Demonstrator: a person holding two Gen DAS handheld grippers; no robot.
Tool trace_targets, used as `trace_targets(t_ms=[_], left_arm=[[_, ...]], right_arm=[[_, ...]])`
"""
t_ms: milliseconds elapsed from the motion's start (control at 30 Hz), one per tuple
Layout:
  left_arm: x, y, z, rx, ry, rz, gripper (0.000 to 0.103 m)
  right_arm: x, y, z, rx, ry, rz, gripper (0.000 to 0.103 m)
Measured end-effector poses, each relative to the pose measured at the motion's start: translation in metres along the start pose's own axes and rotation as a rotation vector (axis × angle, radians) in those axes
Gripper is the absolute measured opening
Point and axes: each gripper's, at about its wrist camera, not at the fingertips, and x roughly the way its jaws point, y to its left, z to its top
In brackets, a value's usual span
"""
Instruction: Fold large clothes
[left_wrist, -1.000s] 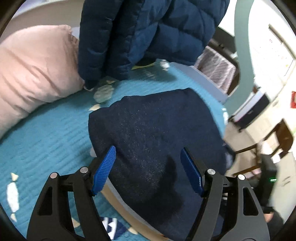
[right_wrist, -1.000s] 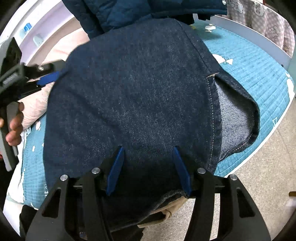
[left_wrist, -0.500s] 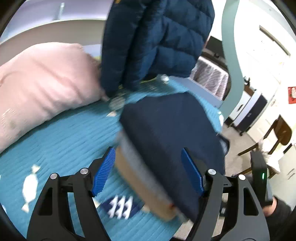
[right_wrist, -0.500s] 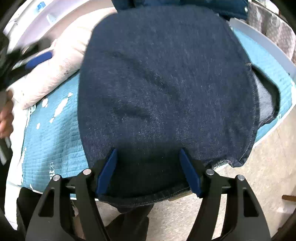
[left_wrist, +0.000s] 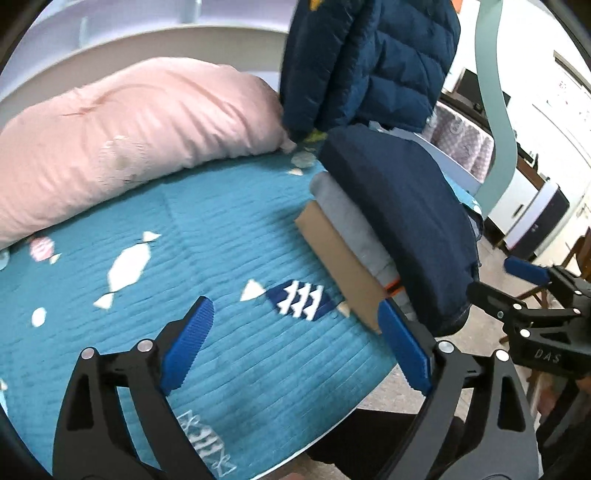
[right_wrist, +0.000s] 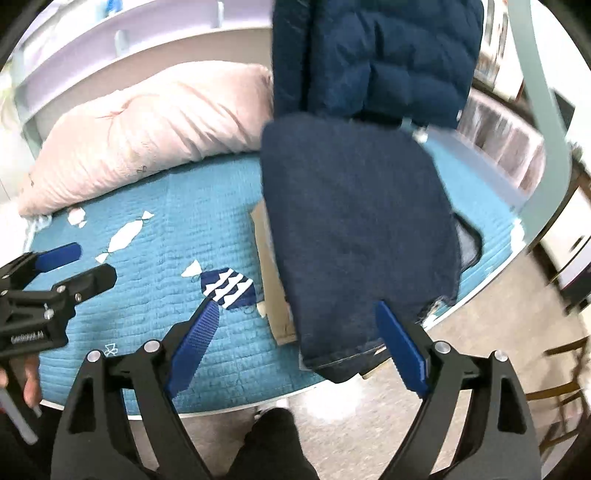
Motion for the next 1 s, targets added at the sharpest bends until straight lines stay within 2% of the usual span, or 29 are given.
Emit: trace_targets(t_ms=[67, 133, 267, 600, 1000], left_arm=[[-0.014, 0.007, -0.006, -0.025, -0.022, 0.021, 0.092], [-0.029, 0.014, -0.012, -0.063, -0.042, 0.038, 0.095], [-0.061, 0.023, -0.024, -0.064, -0.111, 0.085, 0.098], [-0.140, 0.054, -0.054, -0.098, -0.208, 0.167, 0.098], [-0.236, 0.059, -0.109, -0.134, -0.294, 0.245, 0.098]], right_arm=[[-0.008, 0.014, -0.001, -0.001, -0.012, -0.013, 0.092], [-0.021, 0.030, -0.003, -0.005, -0.035, -0.016, 0.092], [-0.034, 0.063, -0.004, -0.052, -0.055, -0.066, 0.092], [-0.073, 0.123, -0.019, -0.104, -0.092, -0.051, 0.092], [-0.146, 0.165, -0.058, -0.147, -0.166, -0.027, 0.092]])
